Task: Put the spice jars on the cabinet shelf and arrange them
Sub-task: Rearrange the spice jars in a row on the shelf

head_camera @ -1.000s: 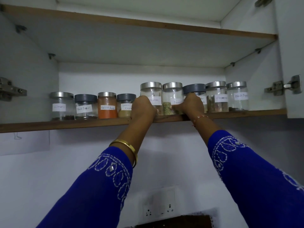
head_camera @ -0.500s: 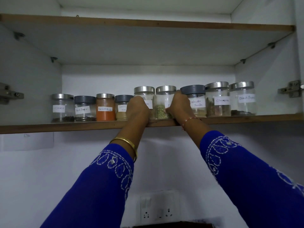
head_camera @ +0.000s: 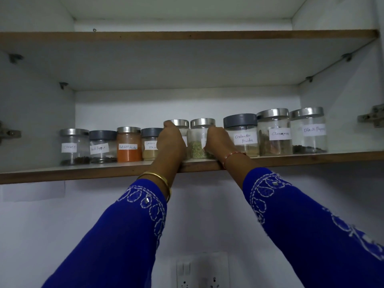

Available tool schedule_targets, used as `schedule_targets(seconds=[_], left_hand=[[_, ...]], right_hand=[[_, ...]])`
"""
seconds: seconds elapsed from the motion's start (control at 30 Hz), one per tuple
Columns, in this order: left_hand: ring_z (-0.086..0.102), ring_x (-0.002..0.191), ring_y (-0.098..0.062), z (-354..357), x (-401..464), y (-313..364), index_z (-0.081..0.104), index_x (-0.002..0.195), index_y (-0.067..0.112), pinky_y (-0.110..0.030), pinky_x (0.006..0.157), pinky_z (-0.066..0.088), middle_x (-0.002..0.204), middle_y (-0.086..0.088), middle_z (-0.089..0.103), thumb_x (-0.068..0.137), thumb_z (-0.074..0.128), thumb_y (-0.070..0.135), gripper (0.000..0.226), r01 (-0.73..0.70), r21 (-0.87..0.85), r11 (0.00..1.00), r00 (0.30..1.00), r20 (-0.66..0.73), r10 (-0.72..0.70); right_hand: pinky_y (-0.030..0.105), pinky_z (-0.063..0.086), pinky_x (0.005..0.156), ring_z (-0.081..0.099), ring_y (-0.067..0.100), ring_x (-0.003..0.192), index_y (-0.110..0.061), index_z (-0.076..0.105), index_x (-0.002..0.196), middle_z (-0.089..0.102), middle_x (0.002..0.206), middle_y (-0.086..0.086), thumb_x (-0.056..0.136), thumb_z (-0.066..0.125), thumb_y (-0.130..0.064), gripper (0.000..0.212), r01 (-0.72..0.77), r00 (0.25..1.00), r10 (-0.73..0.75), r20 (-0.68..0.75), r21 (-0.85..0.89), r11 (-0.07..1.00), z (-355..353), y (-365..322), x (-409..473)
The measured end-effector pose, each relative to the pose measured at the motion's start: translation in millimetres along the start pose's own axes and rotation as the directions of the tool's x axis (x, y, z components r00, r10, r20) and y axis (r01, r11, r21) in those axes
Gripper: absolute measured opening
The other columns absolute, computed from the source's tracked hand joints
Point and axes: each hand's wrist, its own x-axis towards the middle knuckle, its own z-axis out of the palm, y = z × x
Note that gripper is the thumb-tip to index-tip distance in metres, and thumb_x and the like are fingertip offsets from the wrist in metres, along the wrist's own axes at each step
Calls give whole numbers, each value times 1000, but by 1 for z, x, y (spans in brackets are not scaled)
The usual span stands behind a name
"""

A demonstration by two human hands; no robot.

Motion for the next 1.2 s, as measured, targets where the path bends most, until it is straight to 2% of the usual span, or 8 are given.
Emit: schedule_targets(seconds=[0.37,0.53,0.63,0.8,0.93,1.03,1.1,1.2], left_hand=[[55,116,-31,12,18,-2,36,131,-3,-34,89,47,126,-20,55,87,58,2,49,14,36,999,996,83,-17],[57,109,-30,11,4,-2,56,113,-2,-31,85,46,118,-18,60,89,52,9,27,-142,138,980,968,226,108],[53,117,-29,10,0,0,53,121,0,-32,95,42,126,-18,56,92,47,14,33,-204,203,958,917,382,114],[43,128,-30,12,6,-1,38,137,3,-35,105,35,143,-18,39,96,39,20,45,-223,260,940,853,518,60],[37,133,-32,16,14,-5,27,144,7,-41,110,33,152,-17,26,96,35,27,52,-232,338,912,828,560,3],[39,131,-31,19,19,-6,32,142,10,-43,109,35,150,-14,31,95,36,32,52,-246,390,887,826,564,-19],[44,127,-29,20,22,-7,39,138,12,-41,107,37,144,-12,41,94,37,33,48,-259,403,878,822,569,-18],[45,126,-29,22,23,-8,42,135,14,-41,106,37,141,-11,44,94,37,34,46,-257,401,879,823,568,-19]], right_hand=[[30,45,85,57,31,112,5,52,117,58,121,20,91,48,-2,27,-24,973,36,228,-55,998,11,1,14],[29,42,81,55,31,115,6,52,120,56,125,21,94,44,-4,29,-4,944,43,328,-118,993,9,-3,11],[30,41,79,54,32,115,6,51,122,55,126,21,95,42,-4,30,26,940,28,341,-153,988,10,-3,9],[34,42,96,51,32,118,4,48,127,52,130,20,96,39,-6,34,82,899,2,438,-174,981,9,-6,12],[35,42,81,49,27,95,1,54,119,54,116,19,94,39,-9,30,73,868,26,496,-179,981,10,-3,20],[39,50,86,56,31,95,-5,57,104,55,104,13,86,43,-21,28,32,834,85,544,-203,979,40,17,58],[48,51,87,60,35,96,-9,60,104,59,110,13,69,47,-39,48,25,790,158,592,-289,957,81,45,109],[52,53,81,61,32,92,-22,63,99,62,108,11,56,54,-51,54,44,801,174,573,-347,937,186,122,237]])
